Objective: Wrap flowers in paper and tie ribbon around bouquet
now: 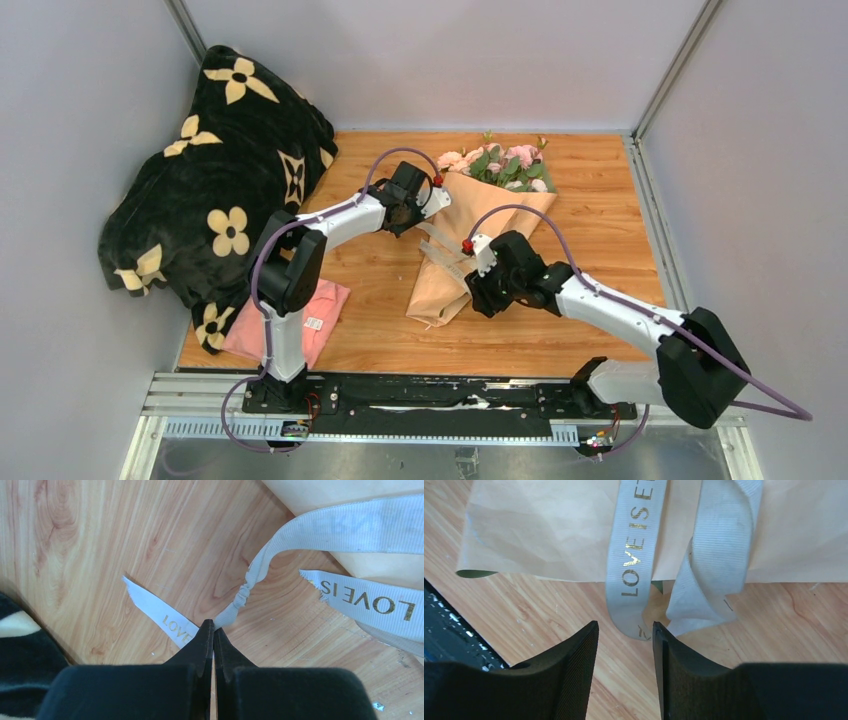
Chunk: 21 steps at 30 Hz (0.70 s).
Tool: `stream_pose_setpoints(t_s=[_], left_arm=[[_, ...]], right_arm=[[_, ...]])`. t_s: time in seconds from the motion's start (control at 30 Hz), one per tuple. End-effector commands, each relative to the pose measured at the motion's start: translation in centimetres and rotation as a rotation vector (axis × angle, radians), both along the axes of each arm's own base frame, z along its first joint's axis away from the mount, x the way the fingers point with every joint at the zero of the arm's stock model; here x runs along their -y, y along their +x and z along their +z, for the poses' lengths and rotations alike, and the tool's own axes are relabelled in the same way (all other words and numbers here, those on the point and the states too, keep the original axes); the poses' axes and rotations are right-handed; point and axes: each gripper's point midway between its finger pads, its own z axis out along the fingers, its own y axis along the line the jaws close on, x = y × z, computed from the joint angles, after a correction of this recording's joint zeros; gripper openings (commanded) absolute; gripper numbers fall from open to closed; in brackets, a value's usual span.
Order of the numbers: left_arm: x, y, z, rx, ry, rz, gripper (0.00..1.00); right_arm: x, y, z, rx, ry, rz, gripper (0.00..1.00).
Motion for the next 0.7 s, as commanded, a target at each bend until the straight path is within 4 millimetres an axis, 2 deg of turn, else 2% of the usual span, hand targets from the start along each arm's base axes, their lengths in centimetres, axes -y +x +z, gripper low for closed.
stream_pose_setpoints(t_s=[0.0,0.2,0.27,0.3,0.37,0.4,0.5,0.67], left_arm=[[0.9,0.0,1.1,-0.003,-0.041,-0.006,0.00],[1.1,-0.4,1.2,-0.014,-0.051,-0.012,0.00],[1.1,-0.4,1.7,-0.010,-0.056,-0.010,0.00],[1.1,-0.4,2.0,-0.005,-0.058,-0.012,0.00],[1.0,-0.3,2.6,0.010,-0.060,-0.010,0.00],[0.9,-0.2,3.0,0.025,-0.055,-0.008,0.00],[-0.5,0.6,3.5,0.079,0.005,0.014,0.00],[-2.7,1.1,3.2,0.098,0.053,0.049,0.00]], right_arm=[[-1.4,1.4,-0.7,0.086,0.032,0.051,0.49],[-0.9,2.5,-3.6,0.082,-0.028,0.004,0.48],[-0.3,3.2,-4.3,0.082,-0.060,-0.044,0.43],[0.1,3.4,-4.5,0.074,-0.075,-0.075,0.35],[1.6,4.0,-4.7,0.058,-0.097,-0.166,0.07],[2.3,4.1,-4.6,0.042,-0.099,-0.202,0.01],[3.9,3.7,-3.9,-0.025,-0.052,-0.296,0.00],[8.9,2.9,-3.2,-0.173,0.098,-0.586,0.00]])
